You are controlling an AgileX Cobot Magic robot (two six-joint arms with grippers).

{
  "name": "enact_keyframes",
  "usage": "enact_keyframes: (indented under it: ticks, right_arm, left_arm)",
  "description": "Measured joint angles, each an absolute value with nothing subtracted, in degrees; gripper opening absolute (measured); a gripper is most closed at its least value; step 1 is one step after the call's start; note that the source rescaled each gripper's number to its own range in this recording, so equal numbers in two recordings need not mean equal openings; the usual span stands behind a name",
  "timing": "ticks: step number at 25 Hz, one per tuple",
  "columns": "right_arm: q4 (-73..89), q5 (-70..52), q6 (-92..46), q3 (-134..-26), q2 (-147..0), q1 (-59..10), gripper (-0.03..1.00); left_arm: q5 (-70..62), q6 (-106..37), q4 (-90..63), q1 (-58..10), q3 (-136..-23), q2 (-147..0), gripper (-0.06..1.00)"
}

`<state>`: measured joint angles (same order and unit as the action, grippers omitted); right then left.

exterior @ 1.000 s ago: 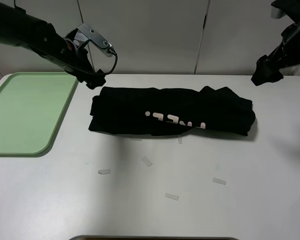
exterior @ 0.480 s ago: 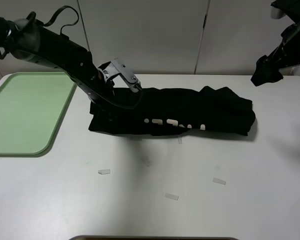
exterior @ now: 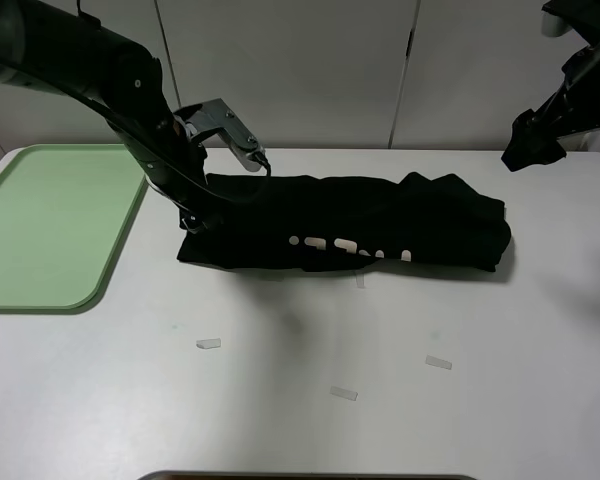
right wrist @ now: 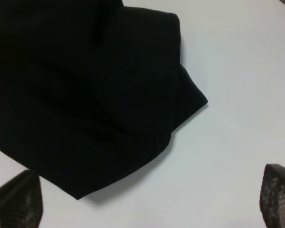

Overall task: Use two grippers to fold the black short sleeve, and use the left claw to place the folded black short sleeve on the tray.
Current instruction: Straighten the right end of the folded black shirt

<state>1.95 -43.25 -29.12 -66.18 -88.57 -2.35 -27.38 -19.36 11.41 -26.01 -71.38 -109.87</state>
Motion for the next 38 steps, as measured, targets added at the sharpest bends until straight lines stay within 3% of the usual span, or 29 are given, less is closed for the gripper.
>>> enact_keyframes:
  ticks: [3,8,14,20,29,38]
  right_arm:
    - [1.95,-43.25,-29.12,-66.18,-88.57,-2.35,1.0]
    - [1.95,-43.25,-29.12,-66.18,-88.57,-2.35,1.0]
    - [1.95,-43.25,-29.12,-66.18,-88.57,-2.35,1.0]
    - [1.95,-43.19,-29.12,-66.18,-88.57,-2.35,1.0]
    - [1.95,-43.19,-29.12,-66.18,-88.57,-2.35,1.0]
    - [1.95,-43.14,-29.12,-66.18,-88.57,-2.35,1.0]
  left_arm:
    - [-25.06,-19.82,11.29,-26.01,-71.38,-109.52,0.96]
    - [-8.93,-19.93,11.06,-25.16,-71.43,-110.35,0.96]
    - [-5.77,-19.93,11.01,-22.59,-74.13,-117.26,0.95]
    - [-11.25,-19.51,11.01,-22.3,-75.07,-120.03,0.95]
    - [-29.63,-19.56,10.84,-22.3,-75.39,-119.78,0.92]
    - [-36.31,-19.83,8.89,-22.3,-75.65,-113.24,0.91]
